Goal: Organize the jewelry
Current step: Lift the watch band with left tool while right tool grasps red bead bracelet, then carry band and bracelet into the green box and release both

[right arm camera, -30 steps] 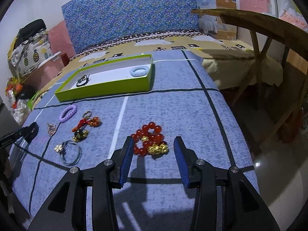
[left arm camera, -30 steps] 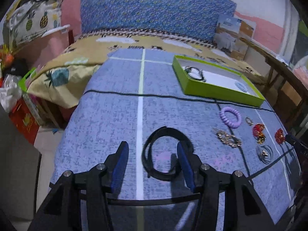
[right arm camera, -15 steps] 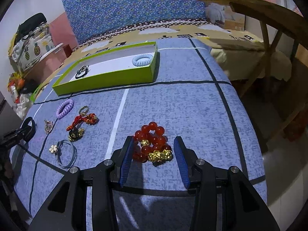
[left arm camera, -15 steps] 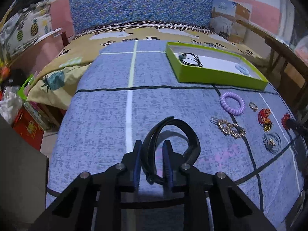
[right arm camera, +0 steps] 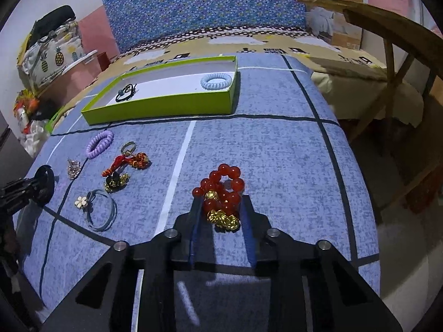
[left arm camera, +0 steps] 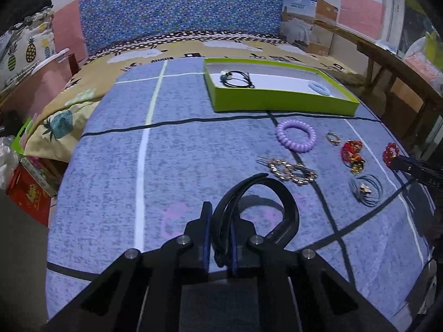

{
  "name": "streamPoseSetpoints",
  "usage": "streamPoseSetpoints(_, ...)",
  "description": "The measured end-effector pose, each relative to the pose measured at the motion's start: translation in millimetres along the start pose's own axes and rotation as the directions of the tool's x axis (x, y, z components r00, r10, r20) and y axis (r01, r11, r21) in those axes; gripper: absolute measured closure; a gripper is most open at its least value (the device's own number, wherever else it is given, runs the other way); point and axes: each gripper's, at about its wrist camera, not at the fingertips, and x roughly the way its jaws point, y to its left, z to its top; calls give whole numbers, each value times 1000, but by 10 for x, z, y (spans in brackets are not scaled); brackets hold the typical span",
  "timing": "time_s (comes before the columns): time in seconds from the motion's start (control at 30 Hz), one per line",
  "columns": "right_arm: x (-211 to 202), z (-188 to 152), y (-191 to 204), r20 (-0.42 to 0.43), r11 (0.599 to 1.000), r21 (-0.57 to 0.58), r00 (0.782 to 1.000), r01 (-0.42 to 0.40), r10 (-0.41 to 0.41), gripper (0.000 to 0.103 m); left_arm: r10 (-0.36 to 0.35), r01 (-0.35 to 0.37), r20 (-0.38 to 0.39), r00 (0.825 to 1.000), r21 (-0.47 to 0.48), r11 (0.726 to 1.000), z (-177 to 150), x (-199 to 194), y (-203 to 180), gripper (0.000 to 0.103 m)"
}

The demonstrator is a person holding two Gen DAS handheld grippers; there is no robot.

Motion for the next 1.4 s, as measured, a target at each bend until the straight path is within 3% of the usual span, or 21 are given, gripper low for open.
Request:
streamPoseSetpoints(0.3,-114,-94,49,25,1000,7,1000,1,-1,86,-72,72,-3,997,0,997,-60,-73,-146,92)
streamPoseSetpoints(0.7,-345,-134,263,91,997,10,993,-76,75,86,-142,140,65,988,32,990,-13,-267,-403,92)
streamPoseSetpoints(1.0,-324,31,390,114,994,1,987,-111,110,86,-140,135,92,986,61,989,183,-244,-483,92)
streamPoseSetpoints(1.4,-199,454,437,146,994,-52,984,-94,101,86,-92,80,159,983,82,993,718,-93,-433,92)
